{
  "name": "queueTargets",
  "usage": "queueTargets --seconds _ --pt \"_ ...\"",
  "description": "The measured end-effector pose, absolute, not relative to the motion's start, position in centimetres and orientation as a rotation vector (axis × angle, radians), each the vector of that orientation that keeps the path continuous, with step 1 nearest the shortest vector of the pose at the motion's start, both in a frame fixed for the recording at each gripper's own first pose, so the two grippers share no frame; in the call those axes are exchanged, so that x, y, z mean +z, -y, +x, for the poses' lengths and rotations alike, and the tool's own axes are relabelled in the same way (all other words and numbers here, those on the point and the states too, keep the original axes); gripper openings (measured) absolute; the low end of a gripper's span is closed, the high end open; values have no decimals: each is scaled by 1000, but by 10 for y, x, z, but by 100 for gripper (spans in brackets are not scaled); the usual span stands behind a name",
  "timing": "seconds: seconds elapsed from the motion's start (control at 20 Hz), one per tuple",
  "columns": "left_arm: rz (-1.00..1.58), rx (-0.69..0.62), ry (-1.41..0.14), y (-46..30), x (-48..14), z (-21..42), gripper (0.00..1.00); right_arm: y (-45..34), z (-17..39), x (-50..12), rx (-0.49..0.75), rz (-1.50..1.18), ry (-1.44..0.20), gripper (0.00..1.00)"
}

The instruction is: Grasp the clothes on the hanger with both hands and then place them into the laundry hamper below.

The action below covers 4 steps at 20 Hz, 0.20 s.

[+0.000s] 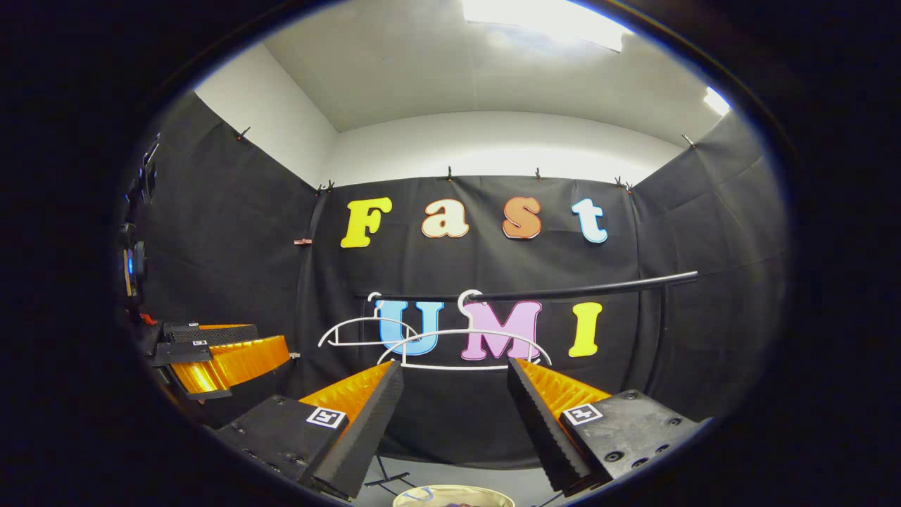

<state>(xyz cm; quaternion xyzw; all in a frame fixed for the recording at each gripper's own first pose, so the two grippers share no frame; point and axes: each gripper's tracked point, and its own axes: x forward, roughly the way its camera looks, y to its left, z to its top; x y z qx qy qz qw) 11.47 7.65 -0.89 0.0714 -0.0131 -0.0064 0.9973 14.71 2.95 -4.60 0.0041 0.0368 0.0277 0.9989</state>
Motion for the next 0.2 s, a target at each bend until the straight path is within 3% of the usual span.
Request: queueTargets --seconds 0.2 --pt "146 -17 21 -73 -9 113 95 -25 145 -36 46 18 -53 95"
